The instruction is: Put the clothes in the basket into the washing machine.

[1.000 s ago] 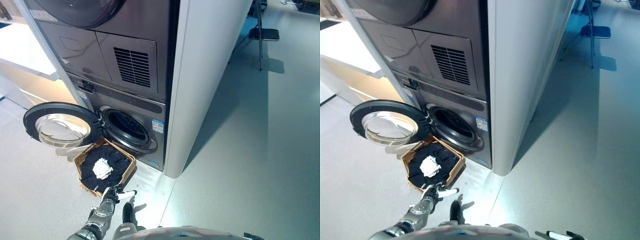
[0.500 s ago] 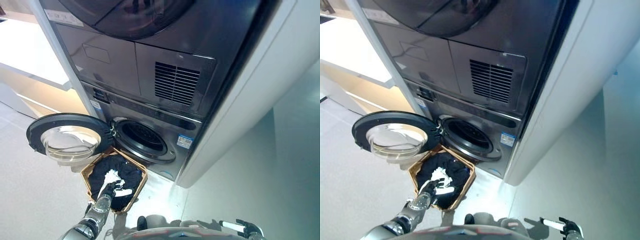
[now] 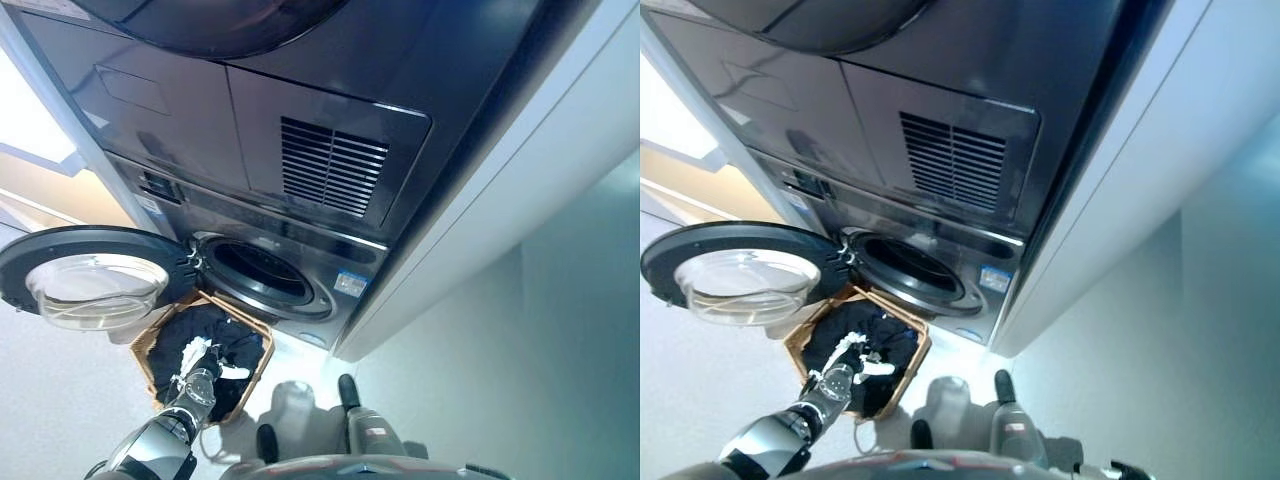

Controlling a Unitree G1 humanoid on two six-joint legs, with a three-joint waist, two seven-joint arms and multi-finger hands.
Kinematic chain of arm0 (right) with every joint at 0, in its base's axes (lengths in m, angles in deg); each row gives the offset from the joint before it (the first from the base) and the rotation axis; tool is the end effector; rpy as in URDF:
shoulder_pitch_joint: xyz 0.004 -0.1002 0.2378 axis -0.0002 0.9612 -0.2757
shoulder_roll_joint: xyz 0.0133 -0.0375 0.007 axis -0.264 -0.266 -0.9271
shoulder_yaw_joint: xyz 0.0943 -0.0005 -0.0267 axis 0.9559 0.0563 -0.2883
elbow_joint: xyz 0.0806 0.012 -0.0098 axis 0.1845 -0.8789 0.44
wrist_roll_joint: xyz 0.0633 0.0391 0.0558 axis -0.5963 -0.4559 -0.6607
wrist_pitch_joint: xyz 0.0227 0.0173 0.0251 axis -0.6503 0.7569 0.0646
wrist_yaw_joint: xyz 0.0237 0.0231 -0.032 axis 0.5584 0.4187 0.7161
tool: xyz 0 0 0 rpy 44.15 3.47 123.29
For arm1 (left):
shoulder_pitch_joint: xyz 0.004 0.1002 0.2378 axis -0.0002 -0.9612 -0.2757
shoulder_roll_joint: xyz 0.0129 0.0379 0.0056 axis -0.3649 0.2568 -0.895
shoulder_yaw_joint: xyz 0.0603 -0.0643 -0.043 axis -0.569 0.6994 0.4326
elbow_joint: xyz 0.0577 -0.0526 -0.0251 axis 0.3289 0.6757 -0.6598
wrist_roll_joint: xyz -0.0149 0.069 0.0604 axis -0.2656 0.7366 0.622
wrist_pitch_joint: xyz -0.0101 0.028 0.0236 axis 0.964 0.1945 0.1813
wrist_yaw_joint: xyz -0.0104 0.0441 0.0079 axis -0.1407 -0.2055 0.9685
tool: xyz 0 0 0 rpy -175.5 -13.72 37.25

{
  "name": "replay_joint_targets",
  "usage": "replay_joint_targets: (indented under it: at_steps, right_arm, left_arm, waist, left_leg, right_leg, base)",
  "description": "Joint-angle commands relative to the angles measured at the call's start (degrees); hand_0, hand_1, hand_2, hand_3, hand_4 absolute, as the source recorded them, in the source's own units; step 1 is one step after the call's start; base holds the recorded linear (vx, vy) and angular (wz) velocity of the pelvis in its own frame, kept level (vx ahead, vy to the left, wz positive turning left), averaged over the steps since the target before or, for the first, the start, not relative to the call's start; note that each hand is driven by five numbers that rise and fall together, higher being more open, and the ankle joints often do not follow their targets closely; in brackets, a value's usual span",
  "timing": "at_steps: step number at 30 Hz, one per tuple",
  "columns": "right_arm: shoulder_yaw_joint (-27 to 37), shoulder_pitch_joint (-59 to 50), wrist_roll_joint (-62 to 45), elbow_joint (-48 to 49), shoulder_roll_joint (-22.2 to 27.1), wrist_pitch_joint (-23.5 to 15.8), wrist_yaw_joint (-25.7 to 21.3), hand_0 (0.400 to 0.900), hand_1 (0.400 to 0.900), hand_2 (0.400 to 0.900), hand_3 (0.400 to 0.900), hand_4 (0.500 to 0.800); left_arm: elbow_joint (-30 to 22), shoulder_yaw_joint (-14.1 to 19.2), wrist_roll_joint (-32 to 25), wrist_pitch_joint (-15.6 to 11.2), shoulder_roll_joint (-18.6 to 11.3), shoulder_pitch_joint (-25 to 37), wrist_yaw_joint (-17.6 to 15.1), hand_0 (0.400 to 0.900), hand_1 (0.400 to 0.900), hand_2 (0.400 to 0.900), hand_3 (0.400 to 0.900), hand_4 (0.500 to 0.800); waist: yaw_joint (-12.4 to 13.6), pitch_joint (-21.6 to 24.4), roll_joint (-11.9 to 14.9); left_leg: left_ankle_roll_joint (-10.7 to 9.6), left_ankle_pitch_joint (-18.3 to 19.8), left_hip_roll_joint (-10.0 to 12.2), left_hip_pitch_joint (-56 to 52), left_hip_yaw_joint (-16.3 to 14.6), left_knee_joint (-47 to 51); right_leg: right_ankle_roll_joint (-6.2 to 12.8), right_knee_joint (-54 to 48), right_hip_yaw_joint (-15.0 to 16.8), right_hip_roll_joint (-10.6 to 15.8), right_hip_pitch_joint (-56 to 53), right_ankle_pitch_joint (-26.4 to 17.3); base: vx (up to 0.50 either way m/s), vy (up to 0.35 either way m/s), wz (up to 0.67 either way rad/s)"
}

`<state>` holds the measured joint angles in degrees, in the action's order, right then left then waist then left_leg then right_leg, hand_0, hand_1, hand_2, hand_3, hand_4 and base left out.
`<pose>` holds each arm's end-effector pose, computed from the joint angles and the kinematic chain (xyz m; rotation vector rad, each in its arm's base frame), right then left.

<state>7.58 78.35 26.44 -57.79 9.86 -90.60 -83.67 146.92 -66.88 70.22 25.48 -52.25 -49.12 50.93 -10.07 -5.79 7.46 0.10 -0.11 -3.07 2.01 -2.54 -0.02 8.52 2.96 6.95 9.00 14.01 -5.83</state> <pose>0.0158 -0.2570 -0.1006 -0.1805 1.3633 -0.3884 0.1662 0.2148 -0.0733 0.7098 0.9006 0.0129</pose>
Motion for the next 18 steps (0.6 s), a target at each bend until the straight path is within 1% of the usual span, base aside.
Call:
replay_joint_targets:
  at_steps: [1,2,3,4,5,6,7,8,9,10,13,14,15,16,17,18]
  right_arm:
    - [-3.0,-3.8,-1.4,2.4,5.2,-2.4,-3.5,0.900,0.900,0.900,0.900,0.800]
    - [-4.2,-4.9,-1.6,2.4,5.2,-2.3,-3.8,0.900,0.900,0.900,0.900,0.800]
    - [-4.2,-4.9,-1.6,2.3,5.2,-2.3,-3.8,0.900,0.900,0.900,0.900,0.800]
    - [-5.3,-5.6,-1.5,2.1,5.3,-2.4,-3.8,0.900,0.900,0.900,0.900,0.800]
    - [-5.8,-6.4,-2.3,3.5,5.4,-2.9,-4.4,0.900,0.900,0.900,0.900,0.800]
    - [-5.2,-5.7,-3.6,4.6,5.0,-3.2,-4.4,0.900,0.900,0.900,0.900,0.800]
    - [-5.2,-5.2,-3.9,5.3,5.1,-3.6,-4.4,0.900,0.900,0.900,0.900,0.800]
    - [-5.4,-5.3,-3.8,5.4,4.9,-3.6,-4.4,0.900,0.900,0.900,0.900,0.800]
    - [-5.4,-5.3,-3.8,5.3,4.9,-3.6,-4.4,0.900,0.900,0.900,0.900,0.800]
    - [-5.8,-5.3,-3.4,5.2,4.9,-3.6,-4.6,0.900,0.900,0.900,0.900,0.800]
    - [-6.0,-4.9,-3.5,5.2,5.0,-3.7,-4.2,0.900,0.900,0.900,0.900,0.800]
    - [-6.0,-4.9,-3.5,5.2,5.0,-3.7,-4.2,0.900,0.900,0.900,0.900,0.800]
    - [-6.0,-4.8,-3.9,5.1,5.0,-3.8,-4.1,0.900,0.900,0.900,0.900,0.800]
    - [-6.0,-4.8,-3.9,5.1,5.0,-3.8,-4.1,0.900,0.900,0.900,0.900,0.800]
    - [-6.1,-4.8,-3.9,5.3,4.7,-3.7,-3.8,0.900,0.900,0.900,0.900,0.800]
    - [-6.1,-4.7,-4.0,5.2,4.7,-3.6,-3.9,0.900,0.900,0.900,0.900,0.800]
  left_arm:
    - [2.0,2.1,3.1,0.2,-5.3,13.0,-6.2,0.900,0.900,0.900,0.900,0.800]
    - [2.5,1.4,3.5,0.3,-7.0,15.3,-7.4,0.900,0.900,0.900,0.900,0.800]
    - [2.5,1.4,3.5,0.3,-7.0,15.3,-7.4,0.900,0.900,0.900,0.900,0.800]
    - [3.3,0.8,3.8,0.6,-8.6,18.0,-8.6,0.900,0.900,0.900,0.900,0.800]
    - [4.2,2.1,2.7,1.0,-10.1,20.2,-9.8,0.900,0.900,0.900,0.900,0.800]
    - [5.4,2.1,3.8,1.6,-11.2,21.5,-10.7,0.900,0.900,0.900,0.900,0.800]
    - [5.7,2.3,4.1,1.7,-12.3,22.9,-11.0,0.900,0.900,0.900,0.900,0.800]
    - [5.9,2.5,4.3,2.0,-13.1,23.8,-11.8,0.900,0.900,0.900,0.900,0.800]
    - [5.9,2.6,4.3,1.9,-13.1,23.8,-11.8,0.900,0.900,0.900,0.900,0.800]
    - [6.4,3.4,4.2,2.2,-15.1,24.5,-12.5,0.900,0.900,0.900,0.900,0.800]
    - [6.6,4.5,3.4,2.5,-17.2,24.6,-13.3,0.900,0.900,0.900,0.900,0.800]
    - [6.6,4.5,3.4,2.5,-17.2,24.6,-13.3,0.900,0.900,0.900,0.900,0.800]
    - [7.2,5.7,2.7,2.6,-18.6,24.8,-13.9,0.900,0.900,0.900,0.900,0.800]
    - [7.2,5.7,2.7,2.6,-18.6,24.8,-13.9,0.900,0.900,0.900,0.900,0.800]
    - [7.9,6.9,1.5,2.8,-19.1,24.6,-14.0,0.900,0.900,0.900,0.900,0.800]
    - [7.9,7.2,0.9,2.8,-19.7,25.0,-14.2,0.900,0.900,0.900,0.900,0.800]
  waist:
    - [-1.9,-7.2,3.3]
    - [-2.7,-8.8,3.7]
    - [-2.7,-8.7,3.6]
    - [-3.2,-9.0,3.9]
    - [-3.6,-9.2,3.6]
    - [-5.0,-8.9,3.1]
    - [-5.9,-8.9,3.2]
    - [-6.4,-8.7,3.1]
    - [-6.5,-8.6,3.0]
    - [-6.8,-7.8,2.7]
    - [-6.7,-6.8,2.2]
    - [-6.7,-6.8,2.2]
    - [-6.7,-6.5,1.8]
    - [-6.7,-6.5,1.8]
    - [-6.7,-6.4,1.6]
    - [-6.7,-6.5,1.4]
  left_leg:
    - [1.8,11.2,-1.1,14.5,-0.3,-23.9]
    - [2.3,12.2,-1.1,17.9,-1.2,-26.3]
    - [2.3,12.4,-1.0,18.3,-1.2,-26.6]
    - [2.0,12.5,-0.8,23.0,-0.3,-30.1]
    - [1.1,11.5,-0.2,27.8,-0.1,-30.3]
    - [0.8,10.7,0.7,30.1,-1.7,-30.1]
    - [0.4,10.1,1.7,32.0,-3.0,-30.3]
    - [0.0,9.6,2.6,33.5,-3.7,-30.1]
    - [-0.1,9.6,2.6,33.7,-3.7,-30.2]
    - [-0.3,9.6,3.4,36.3,-3.5,-30.8]
    - [0.0,10.5,4.0,39.3,-2.8,-32.8]
    - [0.0,10.5,4.0,39.4,-2.8,-32.8]
    - [0.4,11.2,4.2,41.2,-2.6,-34.2]
    - [0.4,11.2,4.2,41.3,-2.6,-34.2]
    - [0.8,11.9,4.2,42.3,-2.6,-35.1]
    - [1.0,12.3,4.2,43.2,-2.5,-35.9]
  right_leg:
    - [1.89,5.0,-0.4,-0.2,10.5,-7.8]
    - [1.79,5.3,0.6,-1.0,13.8,-8.7]
    - [1.79,5.4,0.6,-1.1,14.1,-8.6]
    - [1.48,6.1,0.6,-1.6,16.2,-8.2]
    - [1.23,6.4,-1.3,-1.1,19.7,-8.0]
    - [1.10,6.0,-1.7,-0.5,20.7,-8.0]
    - [1.05,5.8,-2.1,-0.2,22.4,-8.0]
    - [0.99,5.9,-2.3,-0.5,24.2,-7.9]
    - [0.98,6.0,-2.3,-0.6,24.4,-7.9]
    - [0.56,6.6,-1.8,-1.6,27.4,-7.7]
    - [0.31,8.9,-1.3,-2.5,31.1,-7.0]
    - [0.31,8.9,-1.3,-2.5,31.2,-7.0]
    - [0.31,10.5,-1.3,-2.6,33.2,-6.5]
    - [0.31,10.5,-1.3,-2.6,33.2,-6.5]
    - [0.43,11.6,-1.2,-2.6,34.3,-6.0]
    - [0.48,12.9,-1.2,-2.6,35.5,-5.6]
  base:
    - [-0.29,-0.238,0.52]
    - [-0.22,-0.169,0.37]
    - [-0.15,-0.146,0.37]
    - [-0.13,-0.192,0.42]
    - [-0.12,-0.281,0.88]
    - [-0.11,-0.211,0.78]
    - [-0.06,-0.160,0.60]
    - [-0.07,-0.071,0.13]
    - [-0.03,-0.049,-0.31]
    - [-0.01,-0.034,-0.36]
    - [0.01,-0.050,-0.23]
    - [0.02,-0.016,-0.17]
    - [0.01,-0.005,-0.10]
    - [0.03,0.000,-0.14]
    - [0.02,0.014,-0.04]
    - [0.02,0.014,-0.04]
